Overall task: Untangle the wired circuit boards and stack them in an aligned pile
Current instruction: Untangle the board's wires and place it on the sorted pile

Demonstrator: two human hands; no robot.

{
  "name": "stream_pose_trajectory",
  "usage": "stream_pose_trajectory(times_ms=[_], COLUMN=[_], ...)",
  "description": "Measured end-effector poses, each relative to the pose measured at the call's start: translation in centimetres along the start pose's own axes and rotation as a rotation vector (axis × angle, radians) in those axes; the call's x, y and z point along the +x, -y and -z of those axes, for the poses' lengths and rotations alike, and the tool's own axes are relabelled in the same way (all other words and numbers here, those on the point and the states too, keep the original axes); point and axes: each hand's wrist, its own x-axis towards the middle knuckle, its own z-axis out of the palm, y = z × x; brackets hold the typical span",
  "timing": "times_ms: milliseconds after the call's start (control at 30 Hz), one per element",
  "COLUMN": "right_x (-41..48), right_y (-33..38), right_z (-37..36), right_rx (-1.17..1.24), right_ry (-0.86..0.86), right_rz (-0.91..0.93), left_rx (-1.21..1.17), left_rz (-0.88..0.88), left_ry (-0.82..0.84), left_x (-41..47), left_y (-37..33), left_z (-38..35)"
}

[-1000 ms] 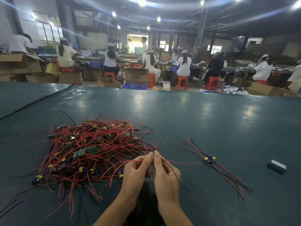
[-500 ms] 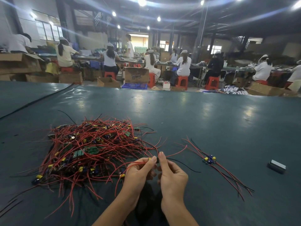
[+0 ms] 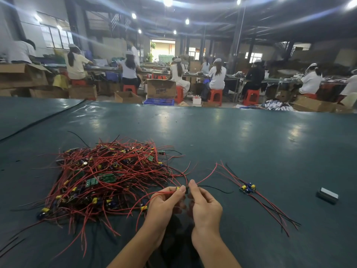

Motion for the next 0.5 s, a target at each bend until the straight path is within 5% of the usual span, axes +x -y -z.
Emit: stream_pose_trajectory(times_ms=[500], right_x=[2.0], right_y=[3.2], right_z=[1.9], right_rx=[0.151], right_ry=[-0.043], right_rz=[-0.139], left_rx=[0.017], left_rz=[-0.042], left_ry=[0.024], left_x=[0.0], left_y=[-0.6], left_z=[-0.1])
